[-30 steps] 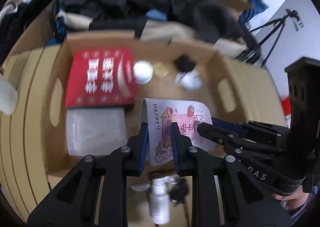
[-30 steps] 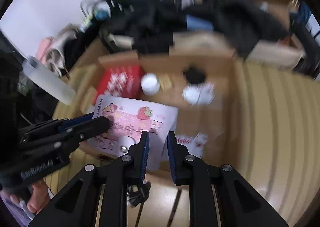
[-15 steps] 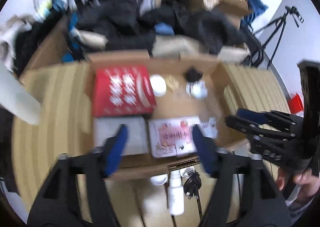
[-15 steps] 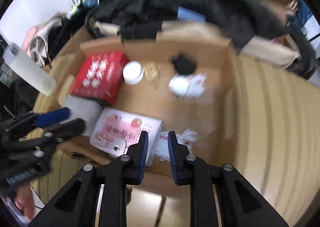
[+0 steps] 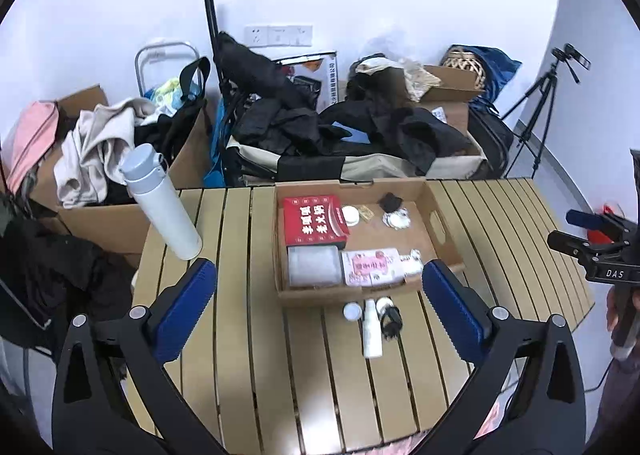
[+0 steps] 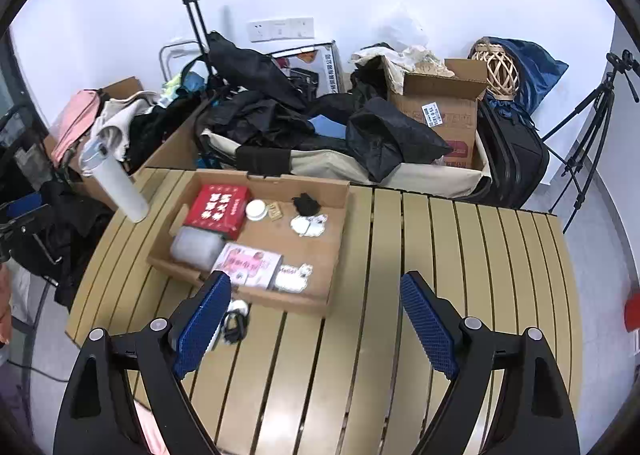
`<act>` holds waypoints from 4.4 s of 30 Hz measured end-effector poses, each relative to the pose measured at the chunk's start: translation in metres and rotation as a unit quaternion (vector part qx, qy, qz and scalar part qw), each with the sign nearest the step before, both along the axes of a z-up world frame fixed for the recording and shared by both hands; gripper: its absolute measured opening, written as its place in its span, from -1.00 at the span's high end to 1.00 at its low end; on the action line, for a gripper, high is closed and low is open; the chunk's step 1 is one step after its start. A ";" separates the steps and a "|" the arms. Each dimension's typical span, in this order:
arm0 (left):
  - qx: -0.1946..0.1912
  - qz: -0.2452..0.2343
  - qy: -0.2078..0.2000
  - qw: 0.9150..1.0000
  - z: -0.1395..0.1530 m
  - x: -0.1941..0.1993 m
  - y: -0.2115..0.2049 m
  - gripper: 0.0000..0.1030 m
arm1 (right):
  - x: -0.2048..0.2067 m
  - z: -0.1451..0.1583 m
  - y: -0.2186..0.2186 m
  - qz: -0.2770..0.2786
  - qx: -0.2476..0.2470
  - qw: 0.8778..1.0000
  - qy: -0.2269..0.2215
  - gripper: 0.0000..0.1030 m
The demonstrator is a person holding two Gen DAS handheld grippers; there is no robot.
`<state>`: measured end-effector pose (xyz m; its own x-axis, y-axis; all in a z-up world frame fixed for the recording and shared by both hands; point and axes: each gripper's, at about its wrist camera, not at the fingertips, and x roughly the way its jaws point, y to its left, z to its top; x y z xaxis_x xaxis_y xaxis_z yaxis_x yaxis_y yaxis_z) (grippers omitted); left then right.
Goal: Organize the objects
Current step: 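Withdraw both grippers toward the white spray bottle and black cable, then grasp the white spray bottle with the left gripper while the right grasps the black cable, then carry the spray bottle and cable into the tray and open both grippers, then withdraw both grippers from the tray toward the two white caps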
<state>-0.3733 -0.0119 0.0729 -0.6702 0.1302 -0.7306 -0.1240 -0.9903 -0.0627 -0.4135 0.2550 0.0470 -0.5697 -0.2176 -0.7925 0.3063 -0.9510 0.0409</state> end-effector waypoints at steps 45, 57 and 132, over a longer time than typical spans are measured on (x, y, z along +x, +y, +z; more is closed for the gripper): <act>0.038 -0.038 -0.076 0.996 -0.272 -0.004 0.075 0.23 | 0.185 -0.183 0.000 -0.005 -0.037 0.999 -0.017 -0.12; 0.074 -0.013 -0.079 0.994 -0.250 0.080 0.016 0.53 | 0.047 -0.221 -0.102 0.047 -0.056 0.997 -0.018 -0.10; -0.037 -0.027 -0.093 0.995 -0.116 -0.125 0.057 -0.60 | -0.098 -0.117 -0.033 0.008 0.019 0.998 -0.065 -0.61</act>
